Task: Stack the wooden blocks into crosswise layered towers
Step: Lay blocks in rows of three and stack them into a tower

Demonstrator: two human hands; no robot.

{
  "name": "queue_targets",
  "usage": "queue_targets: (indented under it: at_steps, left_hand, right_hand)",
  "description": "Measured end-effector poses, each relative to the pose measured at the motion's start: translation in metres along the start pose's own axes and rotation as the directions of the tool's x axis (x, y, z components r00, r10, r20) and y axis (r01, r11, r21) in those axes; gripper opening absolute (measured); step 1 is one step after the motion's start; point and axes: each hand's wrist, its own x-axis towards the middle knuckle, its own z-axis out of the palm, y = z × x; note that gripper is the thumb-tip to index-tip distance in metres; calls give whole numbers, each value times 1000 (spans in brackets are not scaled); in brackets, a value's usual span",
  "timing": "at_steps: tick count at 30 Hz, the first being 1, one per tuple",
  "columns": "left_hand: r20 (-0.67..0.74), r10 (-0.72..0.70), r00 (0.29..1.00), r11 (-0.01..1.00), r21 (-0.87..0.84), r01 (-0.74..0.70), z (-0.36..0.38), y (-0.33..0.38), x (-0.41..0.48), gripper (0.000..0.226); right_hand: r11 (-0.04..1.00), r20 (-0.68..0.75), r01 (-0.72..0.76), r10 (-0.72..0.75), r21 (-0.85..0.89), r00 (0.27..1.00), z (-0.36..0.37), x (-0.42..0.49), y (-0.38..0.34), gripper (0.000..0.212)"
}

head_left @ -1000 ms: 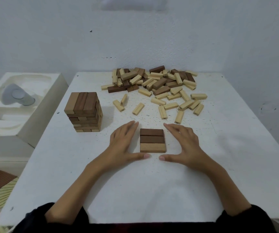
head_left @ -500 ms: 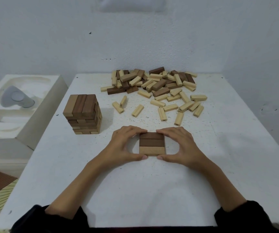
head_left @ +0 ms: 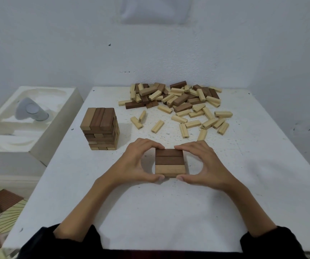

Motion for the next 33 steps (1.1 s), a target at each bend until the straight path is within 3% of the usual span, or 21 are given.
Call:
queue_targets:
  at_steps: [7,14,24,33]
  left_hand:
    - [-38,101,994,988,125,-96,-49,10,1,67]
    - [-129,105,986,973,220,-75,-127,3,1,63]
    - [-132,-112,985,990,71,122,-185,-54,-1,68]
    - [-89,-137,987,989,-62,132,-172,-81,-1,84]
  right_hand:
    - [992,-57,122,-121,28,991,-12,28,-32,69]
    - [973,-111,227,-223,27,968,-3,97,-78,75]
    - [979,-46,200,-199,34,979,38,170,-110,72]
    - [990,7,139,-139,19,990,49,174,-105,86]
